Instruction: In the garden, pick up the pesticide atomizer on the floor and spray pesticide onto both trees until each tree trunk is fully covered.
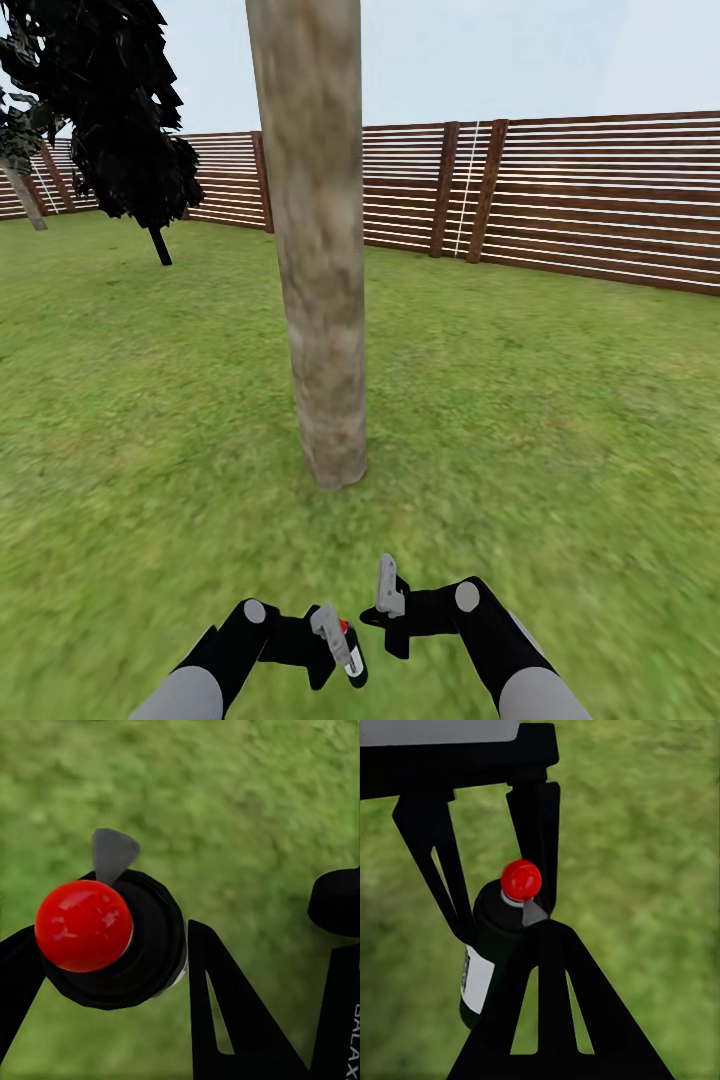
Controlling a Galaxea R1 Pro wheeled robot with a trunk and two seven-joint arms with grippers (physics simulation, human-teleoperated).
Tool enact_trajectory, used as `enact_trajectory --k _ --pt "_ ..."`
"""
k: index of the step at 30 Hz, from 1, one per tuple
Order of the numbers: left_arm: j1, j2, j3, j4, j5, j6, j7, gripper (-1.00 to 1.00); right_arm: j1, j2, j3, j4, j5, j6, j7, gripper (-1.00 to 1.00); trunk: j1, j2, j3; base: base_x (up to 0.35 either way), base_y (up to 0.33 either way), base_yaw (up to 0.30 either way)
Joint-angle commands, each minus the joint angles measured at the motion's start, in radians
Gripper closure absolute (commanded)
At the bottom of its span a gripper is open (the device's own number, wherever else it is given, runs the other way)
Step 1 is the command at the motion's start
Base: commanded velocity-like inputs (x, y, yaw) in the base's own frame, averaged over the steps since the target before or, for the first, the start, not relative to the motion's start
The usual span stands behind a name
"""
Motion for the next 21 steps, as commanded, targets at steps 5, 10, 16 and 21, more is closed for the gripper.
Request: enact_trajectory --k 5,10,16,21 --pt "-0.001 -0.001 0.008 -0.001 -0.008 -0.035 -0.008 1.00 -0.001 0.002 -0.008 0.000 0.007 -0.004 0.005 1.00 0.000 0.000 -0.001 0.000 0.000 0.000" --pt "-0.001 -0.001 0.008 -0.001 -0.008 -0.044 -0.011 1.00 -0.001 0.002 -0.008 0.000 0.007 -0.004 0.005 1.00 0.000 0.000 -0.001 0.000 0.000 0.000" --pt "-0.001 -0.001 0.008 0.007 -0.008 -0.048 -0.013 1.00 -0.001 0.002 -0.008 0.000 0.007 -0.004 0.005 1.00 0.000 0.000 -0.001 0.000 0.000 0.000" --pt "-0.001 -0.001 0.008 0.008 0.011 -0.052 -0.013 1.00 -0.001 0.002 -0.008 0.000 0.008 -0.004 0.005 1.00 0.000 0.000 -0.001 0.000 0.000 0.000"
